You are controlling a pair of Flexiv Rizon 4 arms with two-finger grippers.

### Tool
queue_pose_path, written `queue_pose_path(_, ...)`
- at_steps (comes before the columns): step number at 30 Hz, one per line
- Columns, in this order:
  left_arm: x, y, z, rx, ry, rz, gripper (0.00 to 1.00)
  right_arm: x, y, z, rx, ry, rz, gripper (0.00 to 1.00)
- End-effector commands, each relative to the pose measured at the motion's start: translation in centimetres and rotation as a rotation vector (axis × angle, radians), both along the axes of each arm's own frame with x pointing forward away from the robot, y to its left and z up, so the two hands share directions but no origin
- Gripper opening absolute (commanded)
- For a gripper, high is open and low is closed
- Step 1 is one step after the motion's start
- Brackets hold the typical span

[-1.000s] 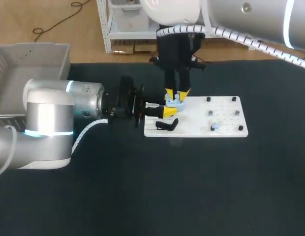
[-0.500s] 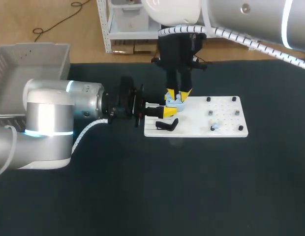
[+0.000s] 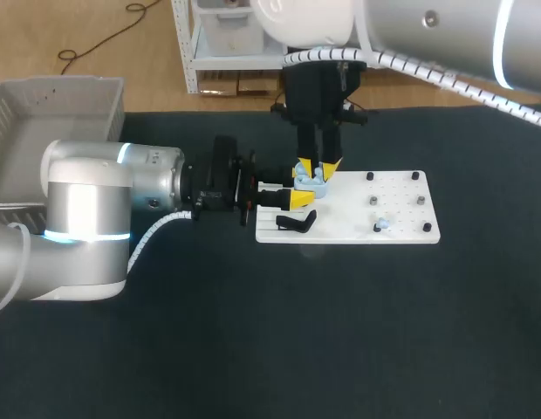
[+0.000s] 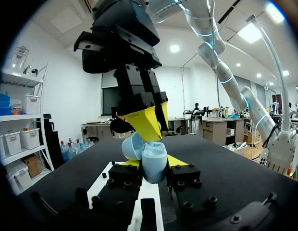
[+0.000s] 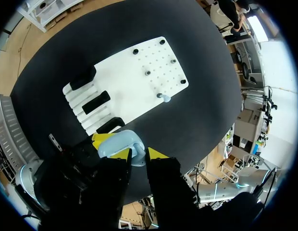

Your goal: Pick up each earbud case from the left stands, insert the matching earbuds, close the lid, and place the case in the box.

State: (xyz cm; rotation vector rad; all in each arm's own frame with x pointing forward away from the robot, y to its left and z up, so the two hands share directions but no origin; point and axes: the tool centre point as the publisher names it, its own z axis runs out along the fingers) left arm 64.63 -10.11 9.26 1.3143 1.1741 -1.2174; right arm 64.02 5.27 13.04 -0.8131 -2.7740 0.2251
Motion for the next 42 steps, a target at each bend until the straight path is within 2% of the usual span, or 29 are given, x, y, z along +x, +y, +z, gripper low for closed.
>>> queue_pose_path(1, -0.1, 0.0, 0.0, 0.0, -0.001, 0.004, 0.0, 0.1, 0.0, -0.2, -0.006, 0.003, -0.002, 0.0)
queue_pose_path(7, -0.1, 0.0, 0.0, 0.0, -0.001, 0.004, 0.0, 0.1, 0.1, -0.4, -0.01, 0.003, -0.002, 0.0)
queue_pose_path(8, -0.1, 0.0, 0.0, 0.0, -0.001, 0.004, 0.0, 0.1, 0.1, -0.4, -0.01, 0.002, -0.003, 0.09)
queue_pose_path(9, -0.1, 0.0, 0.0, 0.0, -0.001, 0.004, 0.0, 0.1, 0.1, -0.4, -0.01, 0.002, -0.003, 0.27)
queue_pose_path(10, -0.1, 0.0, 0.0, 0.0, -0.001, 0.004, 0.0, 0.1, 0.1, -0.4, -0.008, 0.0, -0.004, 0.35)
queue_pose_path(12, -0.1, 0.0, 0.0, 0.0, -0.001, 0.004, 0.0, 0.0, 0.1, -0.2, -0.005, -0.007, -0.005, 0.42)
queue_pose_path(17, -0.1, 0.0, 0.0, 0.0, -0.001, 0.004, 0.0, -0.8, 0.2, 0.8, 0.008, -0.043, 0.005, 0.44)
queue_pose_path(20, -0.1, 0.0, 0.0, 0.0, -0.001, 0.004, 0.0, -1.6, 0.0, 1.9, 0.028, -0.098, 0.017, 0.42)
queue_pose_path(23, -0.1, 0.0, 0.0, 0.0, -0.001, 0.004, 0.0, -2.5, -0.6, 2.9, 0.051, -0.189, 0.069, 0.33)
queue_pose_path(26, -0.1, 0.0, 0.0, 0.0, -0.001, 0.004, 0.0, -3.3, -1.7, 3.3, 0.061, -0.288, 0.131, 0.42)
queue_pose_path(30, -0.1, 0.0, 0.0, 0.0, -0.001, 0.004, 0.0, -4.5, -3.8, 3.7, 0.106, -0.389, 0.241, 0.44)
queue_pose_path(33, -0.1, 0.0, 0.0, 0.0, -0.001, 0.004, 0.0, -4.8, -5.3, 3.8, 0.165, -0.421, 0.282, 0.49)
queue_pose_path(42, -0.1, 0.0, 0.0, 0.0, -0.001, 0.004, 0.0, -5.1, -8.3, 3.7, 0.284, -0.472, 0.337, 0.5)
